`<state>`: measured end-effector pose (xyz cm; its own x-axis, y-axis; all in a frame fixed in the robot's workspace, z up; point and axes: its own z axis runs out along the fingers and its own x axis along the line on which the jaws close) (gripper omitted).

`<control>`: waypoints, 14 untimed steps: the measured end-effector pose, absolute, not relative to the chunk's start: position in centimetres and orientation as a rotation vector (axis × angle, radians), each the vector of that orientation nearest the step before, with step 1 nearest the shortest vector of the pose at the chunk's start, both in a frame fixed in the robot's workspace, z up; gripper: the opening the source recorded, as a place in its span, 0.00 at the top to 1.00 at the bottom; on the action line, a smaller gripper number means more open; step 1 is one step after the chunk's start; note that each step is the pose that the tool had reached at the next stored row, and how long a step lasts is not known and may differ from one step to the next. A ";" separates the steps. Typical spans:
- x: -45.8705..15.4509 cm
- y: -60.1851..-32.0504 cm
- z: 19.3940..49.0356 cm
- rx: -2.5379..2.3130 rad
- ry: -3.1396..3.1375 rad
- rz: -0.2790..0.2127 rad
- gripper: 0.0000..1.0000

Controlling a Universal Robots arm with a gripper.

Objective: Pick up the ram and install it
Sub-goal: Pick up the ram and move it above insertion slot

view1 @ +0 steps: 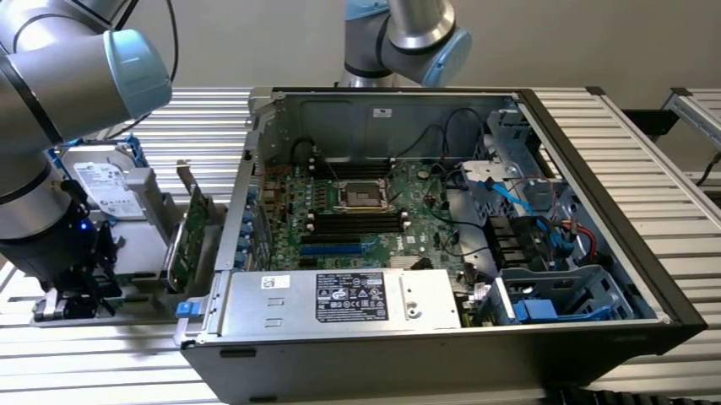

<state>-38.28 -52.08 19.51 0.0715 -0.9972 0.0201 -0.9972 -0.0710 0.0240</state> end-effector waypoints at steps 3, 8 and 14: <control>-38.3 -52.1 19.5 2.276 -2.119 -0.002 0.73; -38.3 -52.1 19.5 2.276 -2.120 -0.002 0.73; -38.3 -52.1 19.5 2.274 -2.121 -0.003 0.86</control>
<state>-38.28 -52.08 19.51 0.0698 -0.9974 0.0202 -0.9973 -0.0693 0.0241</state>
